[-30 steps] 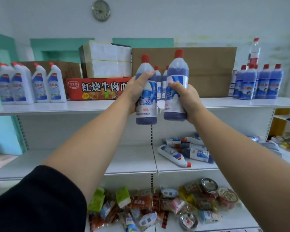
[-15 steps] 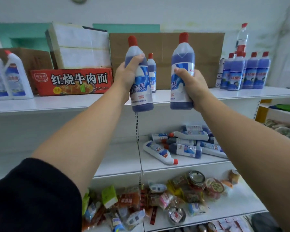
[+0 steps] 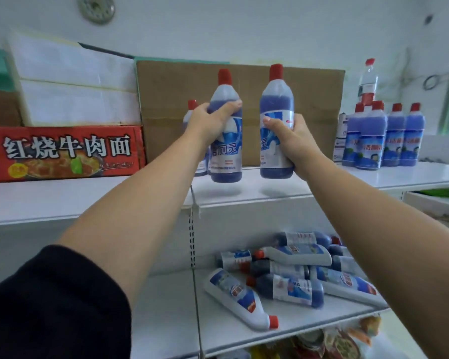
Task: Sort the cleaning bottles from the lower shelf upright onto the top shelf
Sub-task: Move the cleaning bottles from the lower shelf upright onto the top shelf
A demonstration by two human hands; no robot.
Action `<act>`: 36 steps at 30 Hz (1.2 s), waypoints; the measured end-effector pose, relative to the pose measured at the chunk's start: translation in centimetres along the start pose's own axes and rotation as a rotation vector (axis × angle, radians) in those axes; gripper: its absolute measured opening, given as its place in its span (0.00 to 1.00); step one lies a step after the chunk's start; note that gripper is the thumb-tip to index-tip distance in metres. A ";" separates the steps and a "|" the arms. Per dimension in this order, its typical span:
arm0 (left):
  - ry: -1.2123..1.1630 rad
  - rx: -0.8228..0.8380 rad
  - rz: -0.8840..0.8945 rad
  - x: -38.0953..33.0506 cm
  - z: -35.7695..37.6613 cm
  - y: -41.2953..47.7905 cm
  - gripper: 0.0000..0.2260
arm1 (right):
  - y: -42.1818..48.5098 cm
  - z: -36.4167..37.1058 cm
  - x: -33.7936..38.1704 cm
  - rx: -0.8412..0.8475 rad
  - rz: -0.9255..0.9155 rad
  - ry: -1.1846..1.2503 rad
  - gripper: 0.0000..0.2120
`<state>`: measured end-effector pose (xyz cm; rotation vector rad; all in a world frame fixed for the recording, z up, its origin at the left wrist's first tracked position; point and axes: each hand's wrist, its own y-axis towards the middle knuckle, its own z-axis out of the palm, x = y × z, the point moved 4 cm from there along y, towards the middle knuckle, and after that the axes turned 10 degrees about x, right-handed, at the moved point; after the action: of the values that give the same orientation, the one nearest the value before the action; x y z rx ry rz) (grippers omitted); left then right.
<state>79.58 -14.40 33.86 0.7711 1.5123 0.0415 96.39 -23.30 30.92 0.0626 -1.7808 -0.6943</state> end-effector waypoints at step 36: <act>1.110 -0.036 -0.099 1.9 5.4 11.8 0.15 | 13.9 -3.9 -10.4 0.285 0.183 -0.147 0.28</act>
<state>89.76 -6.75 37.18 0.6568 2.5818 0.4862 107.57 -9.53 29.31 0.0404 -1.9887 -0.3170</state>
